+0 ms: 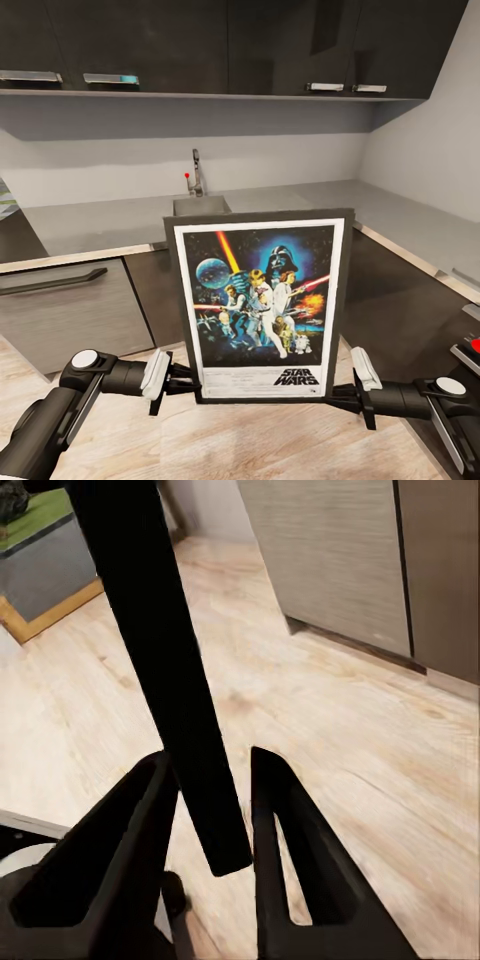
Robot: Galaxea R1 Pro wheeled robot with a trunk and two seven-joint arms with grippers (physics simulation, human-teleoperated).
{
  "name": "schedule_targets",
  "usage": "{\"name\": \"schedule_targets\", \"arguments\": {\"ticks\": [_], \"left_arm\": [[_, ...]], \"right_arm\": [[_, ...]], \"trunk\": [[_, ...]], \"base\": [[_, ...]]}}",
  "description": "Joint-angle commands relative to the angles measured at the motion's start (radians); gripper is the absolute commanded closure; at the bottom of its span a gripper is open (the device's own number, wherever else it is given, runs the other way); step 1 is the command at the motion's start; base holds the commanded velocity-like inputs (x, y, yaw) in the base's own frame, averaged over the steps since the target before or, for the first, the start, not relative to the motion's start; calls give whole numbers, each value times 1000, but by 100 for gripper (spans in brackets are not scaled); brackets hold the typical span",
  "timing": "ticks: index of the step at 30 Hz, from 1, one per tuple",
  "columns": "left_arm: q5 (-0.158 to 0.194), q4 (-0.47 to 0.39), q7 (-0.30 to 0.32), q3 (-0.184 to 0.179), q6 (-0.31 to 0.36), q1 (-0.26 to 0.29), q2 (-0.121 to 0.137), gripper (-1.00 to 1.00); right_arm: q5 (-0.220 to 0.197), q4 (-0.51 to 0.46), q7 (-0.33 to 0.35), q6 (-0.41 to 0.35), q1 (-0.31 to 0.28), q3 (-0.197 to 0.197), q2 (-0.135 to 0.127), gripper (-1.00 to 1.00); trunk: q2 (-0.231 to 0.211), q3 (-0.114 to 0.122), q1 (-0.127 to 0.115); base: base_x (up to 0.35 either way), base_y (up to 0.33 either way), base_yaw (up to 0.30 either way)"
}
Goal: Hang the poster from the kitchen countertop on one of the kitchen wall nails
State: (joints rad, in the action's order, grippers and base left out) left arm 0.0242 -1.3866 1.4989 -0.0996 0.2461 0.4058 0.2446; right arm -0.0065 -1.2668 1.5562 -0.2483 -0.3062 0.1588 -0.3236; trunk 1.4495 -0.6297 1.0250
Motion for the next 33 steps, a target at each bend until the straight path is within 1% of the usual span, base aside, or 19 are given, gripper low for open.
{"name": "schedule_targets", "arguments": {"ticks": [1, 7, 12, 14, 15, 17, 19, 21, 23, 26, 27, 29, 31, 32, 33], "left_arm": [[2, 0, 1, -1, 11, 1, 1, -100], [2, 0, 1, 5, 14, 1, 1, -100], [1, 1, 1, 46, 14, 1, 1, -100], [-6, 13, 0, 57, 13, 1, 2, -100], [-21, 38, 1, 91, 13, 1, 2, -100], [-33, 50, 1, 124, 11, 1, 2, -100], [-64, 64, 3, 191, 8, 1, 2, -100], [-89, 69, 5, 220, 7, 1, 2, -100], [-104, 71, 5, 236, 6, 1, 3, -100], [-114, 75, 6, 247, 6, 1, 5, -100], [-116, 83, 6, 253, 6, 1, 11, -100], [-119, 122, 5, 269, 4, 1, 23, -100], [-119, 153, 5, 281, 1, 1, 27, -100], [-120, 198, 5, 293, -18, 1, 30, -100], [-120, 217, 5, 296, -32, 1, 30, -100]], "right_arm": [[-1, 0, 4, -14, 0, 0, 0, 100], [-1, 0, 4, -14, -1, 1, 0, 100], [0, 0, 4, -14, -1, 0, 0, 100], [-1, 0, 4, -14, -1, 1, 0, 100], [-1, 0, 4, -14, -1, 1, 0, 100], [-1, 0, 4, -14, -1, 1, 0, 100], [-1, 0, 4, -14, -1, 1, 0, 100], [-1, 0, 4, -14, -1, 1, 0, 100], [0, 0, 4, -14, -1, 1, 0, 100], [0, 0, 4, -14, -1, 1, 0, 100], [0, 0, 4, -14, -1, 1, 0, 100], [0, 0, 4, -14, -1, 1, 0, 100], [0, -1, 4, -13, 0, 1, 0, 100], [0, -2, 4, -13, 0, 2, 0, 100], [0, -2, 4, -13, 0, 3, 0, 100]], "trunk": [[1, -1, 0], [1, -1, 0], [1, -1, 0], [1, -1, 0], [1, -1, 0], [1, -1, 0], [1, -1, 0], [1, -1, 0], [1, -1, 0], [1, -1, 0], [1, -1, 0], [1, -1, 0], [1, -1, 0], [1, -1, 0], [1, -1, 0]], "base": [[0, 0, 0], [0, 0, 0], [0, 0, 0], [0, 0, 0], [0, 0, 0], [0, 0, 0], [0, 0, 0], [0, 0, 0], [0, 0, 0], [0, 0, 0], [0, 0, 0], [0, 0, 0], [0, 0, 0], [0, 0, 0], [0, 0, 0]]}}
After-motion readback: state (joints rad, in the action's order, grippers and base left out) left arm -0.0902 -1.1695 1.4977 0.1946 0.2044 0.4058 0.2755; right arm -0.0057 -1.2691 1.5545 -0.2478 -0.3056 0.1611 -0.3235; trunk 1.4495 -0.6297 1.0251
